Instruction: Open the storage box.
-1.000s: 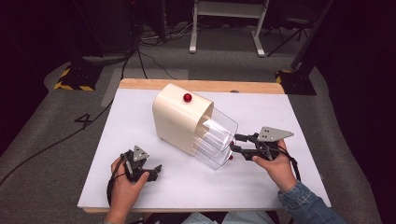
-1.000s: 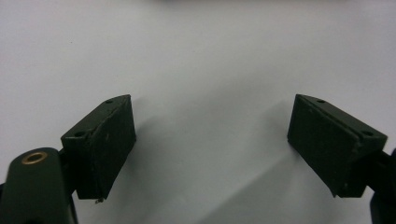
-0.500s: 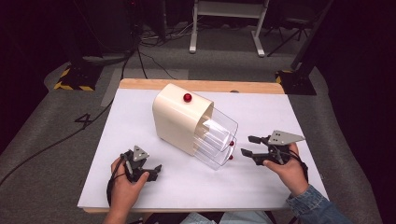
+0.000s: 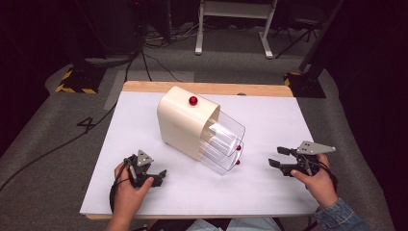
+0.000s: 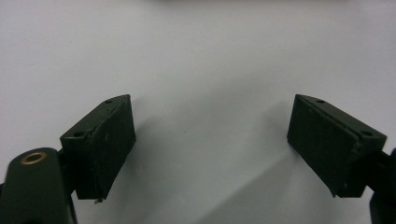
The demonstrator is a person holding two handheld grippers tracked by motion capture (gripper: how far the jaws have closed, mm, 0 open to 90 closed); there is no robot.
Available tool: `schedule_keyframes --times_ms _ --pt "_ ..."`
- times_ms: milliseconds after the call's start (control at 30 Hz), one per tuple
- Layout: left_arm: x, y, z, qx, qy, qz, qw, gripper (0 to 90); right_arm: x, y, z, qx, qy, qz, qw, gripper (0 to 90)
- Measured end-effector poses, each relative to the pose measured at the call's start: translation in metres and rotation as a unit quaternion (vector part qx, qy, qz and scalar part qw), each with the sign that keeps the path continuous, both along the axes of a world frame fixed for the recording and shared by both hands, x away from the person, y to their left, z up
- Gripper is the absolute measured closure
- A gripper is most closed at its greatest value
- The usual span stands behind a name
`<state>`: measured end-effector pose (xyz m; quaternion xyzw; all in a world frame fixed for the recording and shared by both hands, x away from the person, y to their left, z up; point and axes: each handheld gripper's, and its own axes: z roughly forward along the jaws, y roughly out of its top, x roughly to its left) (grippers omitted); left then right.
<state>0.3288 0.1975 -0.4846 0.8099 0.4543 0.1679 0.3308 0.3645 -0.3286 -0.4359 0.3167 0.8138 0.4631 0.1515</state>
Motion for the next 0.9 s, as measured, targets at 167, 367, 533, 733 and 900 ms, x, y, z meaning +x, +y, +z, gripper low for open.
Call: schedule_keyframes --times_ms 167,367,533,733,900 --pt "0.0 0.0 0.0 0.0 0.0 0.0 1.0 15.1 -0.003 -0.018 -0.006 -0.011 0.014 -0.022 0.9996 34.7" --pt "0.0 0.001 0.0 -0.001 0.002 -0.002 1.0 14.9 -0.005 -0.036 -0.017 -0.032 0.035 -0.041 0.998 32.3" --pt "0.0 0.001 0.0 -0.001 0.003 -0.001 1.0 14.8 -0.006 -0.046 -0.025 -0.042 0.045 -0.052 0.9968 30.1" --pt "0.0 0.001 0.0 -0.001 0.002 -0.001 1.0 14.8 -0.007 -0.052 -0.038 -0.087 0.026 -0.062 0.994 24.1" --pt "0.0 0.001 0.0 0.0 0.002 -0.001 1.0 14.8 -0.003 -0.053 -0.045 -0.094 0.045 -0.061 0.9926 18.8"
